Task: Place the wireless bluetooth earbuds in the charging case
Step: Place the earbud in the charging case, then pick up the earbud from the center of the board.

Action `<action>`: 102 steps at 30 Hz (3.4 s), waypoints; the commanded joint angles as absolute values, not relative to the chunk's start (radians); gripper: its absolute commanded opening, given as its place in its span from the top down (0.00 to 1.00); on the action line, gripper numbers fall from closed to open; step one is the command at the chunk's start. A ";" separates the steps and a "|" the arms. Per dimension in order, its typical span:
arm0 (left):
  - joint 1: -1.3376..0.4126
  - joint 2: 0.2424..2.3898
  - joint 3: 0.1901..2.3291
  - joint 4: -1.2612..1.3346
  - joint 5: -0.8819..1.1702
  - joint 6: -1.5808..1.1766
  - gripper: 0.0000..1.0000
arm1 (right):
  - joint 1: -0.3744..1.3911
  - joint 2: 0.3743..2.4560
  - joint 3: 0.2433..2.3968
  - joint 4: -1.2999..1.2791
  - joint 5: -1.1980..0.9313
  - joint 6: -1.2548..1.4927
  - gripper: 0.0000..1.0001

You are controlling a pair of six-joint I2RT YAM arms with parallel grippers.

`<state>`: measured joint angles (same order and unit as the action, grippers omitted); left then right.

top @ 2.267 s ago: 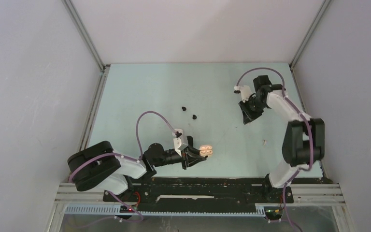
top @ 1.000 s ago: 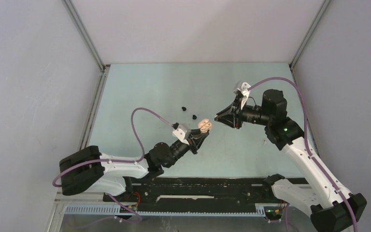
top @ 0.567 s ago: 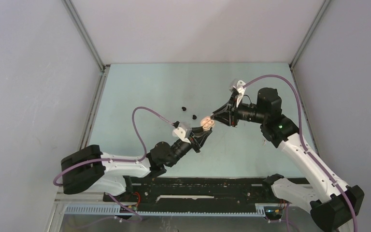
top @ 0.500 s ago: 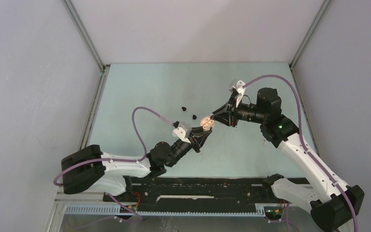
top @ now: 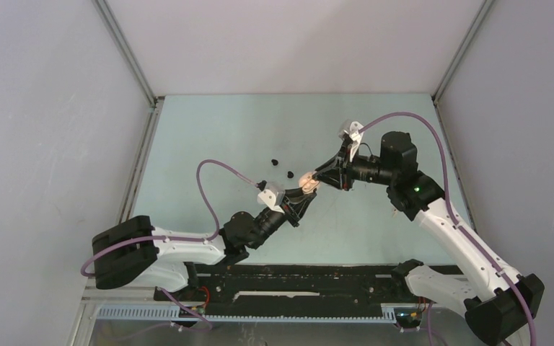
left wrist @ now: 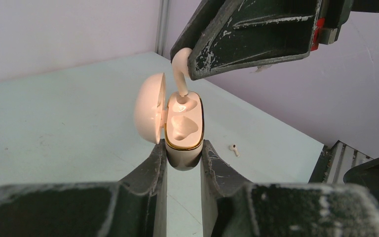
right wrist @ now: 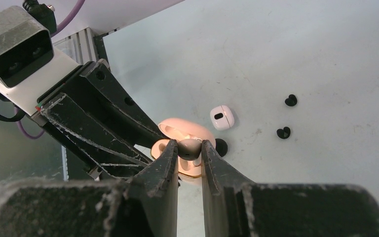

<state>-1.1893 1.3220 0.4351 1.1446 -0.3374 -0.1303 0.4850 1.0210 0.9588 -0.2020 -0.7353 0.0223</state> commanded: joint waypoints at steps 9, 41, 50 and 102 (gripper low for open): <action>-1.197 1.316 0.460 1.231 -0.357 -0.127 1.00 | 0.517 1.029 1.001 -0.201 -0.675 -0.047 1.00; -1.197 1.348 0.442 1.310 -0.420 -0.129 1.00 | 0.556 1.045 1.002 -0.227 -0.636 -0.079 0.80; -1.197 1.349 0.434 1.319 -0.419 -0.129 1.00 | 0.555 1.052 1.002 -0.223 -0.640 -0.069 0.70; -1.192 1.250 0.257 1.184 -0.067 -0.115 1.00 | -0.019 1.307 0.948 -0.873 -0.115 -0.338 0.55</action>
